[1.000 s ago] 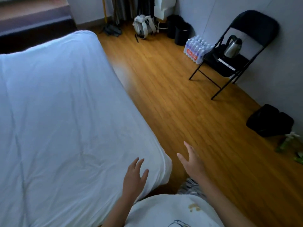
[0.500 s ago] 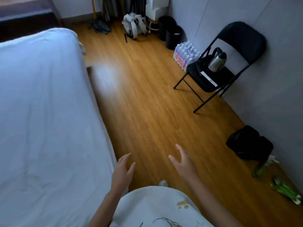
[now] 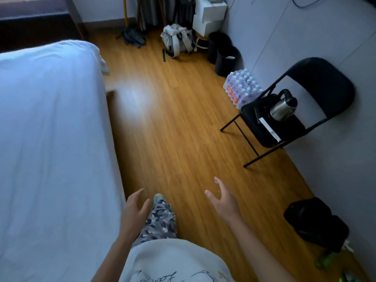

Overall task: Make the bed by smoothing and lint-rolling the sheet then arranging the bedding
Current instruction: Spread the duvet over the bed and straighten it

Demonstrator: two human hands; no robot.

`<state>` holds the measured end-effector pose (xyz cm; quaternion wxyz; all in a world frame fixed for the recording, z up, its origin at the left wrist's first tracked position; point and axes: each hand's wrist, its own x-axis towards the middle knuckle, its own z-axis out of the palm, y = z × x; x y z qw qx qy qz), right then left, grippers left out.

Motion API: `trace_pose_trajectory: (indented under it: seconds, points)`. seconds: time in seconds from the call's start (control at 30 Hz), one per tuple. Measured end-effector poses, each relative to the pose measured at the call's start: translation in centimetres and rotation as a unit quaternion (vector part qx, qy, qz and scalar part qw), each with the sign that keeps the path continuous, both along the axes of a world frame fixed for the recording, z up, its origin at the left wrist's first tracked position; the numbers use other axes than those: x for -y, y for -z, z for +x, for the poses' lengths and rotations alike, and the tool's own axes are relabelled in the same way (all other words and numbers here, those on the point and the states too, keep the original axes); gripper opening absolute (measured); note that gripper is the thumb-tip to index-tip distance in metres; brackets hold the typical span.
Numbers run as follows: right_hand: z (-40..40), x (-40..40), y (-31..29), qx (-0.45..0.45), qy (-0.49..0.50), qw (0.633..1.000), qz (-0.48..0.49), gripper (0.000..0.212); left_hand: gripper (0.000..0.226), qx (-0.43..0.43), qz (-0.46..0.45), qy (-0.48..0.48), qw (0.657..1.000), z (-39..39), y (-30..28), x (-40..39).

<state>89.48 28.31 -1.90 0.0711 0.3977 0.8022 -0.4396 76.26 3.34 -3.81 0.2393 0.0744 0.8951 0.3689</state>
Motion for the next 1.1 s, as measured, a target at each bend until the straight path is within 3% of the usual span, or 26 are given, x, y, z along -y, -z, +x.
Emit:
trace_pose_trajectory:
  seconds: [0.23, 0.43, 0.77, 1.1]
  points:
    - [-16.4, -4.0, -0.7, -0.019, 0.022, 1.000, -0.010, 0.063, 0.046, -0.024, -0.017, 0.065, 0.997, -16.4, -0.5, -3.8]
    - [-29.8, -7.5, -0.9, -0.019, -0.029, 0.999, -0.012, 0.060, 0.048, -0.034, -0.029, 0.073, 0.996, -28.5, -2.0, -8.1]
    - [-58.1, -19.2, 1.5, 0.000, -0.183, 0.983, -0.029, 0.062, 0.046, 0.006, -0.030, -0.136, 0.990, -47.4, -0.1, -16.3]
    - [-87.0, -26.9, -0.9, 0.002, -0.396, 0.918, 0.001, 0.060, 0.048, 0.033, -0.014, -0.324, 0.945, -66.6, -1.7, -25.0]
